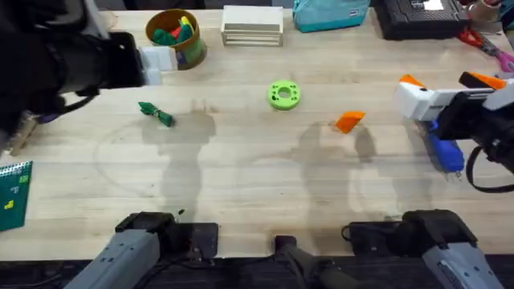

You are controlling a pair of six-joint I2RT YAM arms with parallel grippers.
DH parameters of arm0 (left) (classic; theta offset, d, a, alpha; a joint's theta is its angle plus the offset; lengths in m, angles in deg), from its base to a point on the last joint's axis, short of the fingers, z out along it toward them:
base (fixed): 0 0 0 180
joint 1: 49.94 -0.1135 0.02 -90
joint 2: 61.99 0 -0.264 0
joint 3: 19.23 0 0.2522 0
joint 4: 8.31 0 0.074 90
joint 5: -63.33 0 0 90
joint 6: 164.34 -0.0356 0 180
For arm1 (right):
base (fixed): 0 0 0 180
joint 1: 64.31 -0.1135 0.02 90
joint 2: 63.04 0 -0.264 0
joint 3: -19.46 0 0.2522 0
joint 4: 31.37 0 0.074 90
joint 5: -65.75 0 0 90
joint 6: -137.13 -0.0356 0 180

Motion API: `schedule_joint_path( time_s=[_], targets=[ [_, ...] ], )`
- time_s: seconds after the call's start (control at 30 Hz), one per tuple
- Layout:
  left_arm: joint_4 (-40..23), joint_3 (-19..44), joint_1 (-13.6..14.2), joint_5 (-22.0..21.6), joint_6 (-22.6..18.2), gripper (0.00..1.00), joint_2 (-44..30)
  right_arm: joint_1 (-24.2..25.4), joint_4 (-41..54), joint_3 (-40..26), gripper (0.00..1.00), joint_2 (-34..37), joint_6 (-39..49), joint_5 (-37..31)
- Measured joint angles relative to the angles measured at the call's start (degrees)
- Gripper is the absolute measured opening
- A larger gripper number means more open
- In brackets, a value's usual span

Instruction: Pick up the gripper from the table and insert it into the empty holder that is missing its gripper. Then pick up a screw, insert it into the mounting hole, and use the screwdriver to tighten it. Finally, clean up the table by picking up the vegetable and placing it into the bucket.

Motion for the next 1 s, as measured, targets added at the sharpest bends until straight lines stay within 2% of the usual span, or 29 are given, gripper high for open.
schedule_joint_path(
  time_s=[0.07, 0.1, 0.23, 0.27, 0.37, 0.43, 0.47, 0.53, 0.67, 0.77, 0.87, 1.0],
  targets=[
    [0.32, -1.23, 0.0, 0.07, 0.73, 0.985, -2.05, 0.0, 0.0, 0.0, 0.991, -0.01, 0.0, 0.0],
    [0.46, -1.96, 0.0, 0.2, 1.12, 0.902, -2.95, 0.0, 0.0, 0.0, 0.991, 0.0, 0.0, 0.0],
    [1.68, -3.85, 0.02, 0.37, 1.64, 0.285, -4.9, 0.0, 0.0, 0.0, 0.991, 0.0, 0.0, 0.0],
    [2.2, -3.89, 0.18, 0.33, 1.41, 0.178, -4.8, 0.0, 0.0, 0.0, 0.99, -0.01, 0.0, 0.0],
    [3.36, -3.89, 1.96, 0.28, 1.84, 0.632, -2.91, 0.0, 0.02, 0.0, 0.991, 0.0, 0.0, -0.01],
    [4.0, -3.89, 4.66, 0.35, 2.24, 0.934, -0.45, 0.0, 0.21, 0.0, 0.991, 0.0, 0.0, 0.0],
    [4.48, -3.89, 6.13, 0.37, 2.25, 0.973, 0.82, 0.0, 0.22, 0.0, 0.991, 0.0, 0.0, 0.0],
    [5.98, -3.89, 9.65, 0.84, 2.27, 0.984, 3.46, 0.0, 0.24, 0.0, 0.991, 0.0, 0.0, 0.0],
    [11.62, -3.87, 16.7, 4.75, 2.3, 0.985, 7.13, 0.0, 0.24, 0.0, 0.99, 0.0, 0.0, -0.02],
    [15.74, -3.85, 20.71, 7.28, 2.3, 0.985, 7.9, 0.0, 0.24, 0.0, 0.99, 0.0, 0.0, 0.0],
    [16.51, -3.85, 23.03, 8.52, 2.3, 0.985, 7.86, 0.0, 0.24, 0.0, 0.99, -0.01, 0.0, 0.0],
    [15.74, -3.85, 23.8, 9.26, 2.32, 0.985, 7.86, 0.0, 0.24, 0.0, 0.99, 0.0, 0.0, 0.0]
  ],
)
